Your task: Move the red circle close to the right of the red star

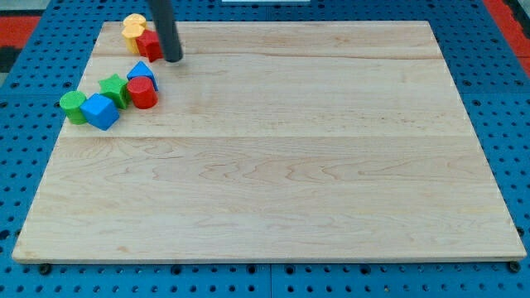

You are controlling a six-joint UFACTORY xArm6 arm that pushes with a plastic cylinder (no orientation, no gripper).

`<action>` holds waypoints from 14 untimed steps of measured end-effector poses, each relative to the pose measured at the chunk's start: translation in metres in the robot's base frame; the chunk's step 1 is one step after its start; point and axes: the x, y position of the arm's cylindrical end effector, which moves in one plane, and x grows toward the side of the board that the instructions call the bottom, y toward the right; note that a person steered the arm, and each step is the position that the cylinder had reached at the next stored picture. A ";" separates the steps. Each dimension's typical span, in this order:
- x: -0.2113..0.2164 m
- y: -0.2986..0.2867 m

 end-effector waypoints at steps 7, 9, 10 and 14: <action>0.096 0.004; 0.059 0.005; 0.053 0.039; -0.018 0.021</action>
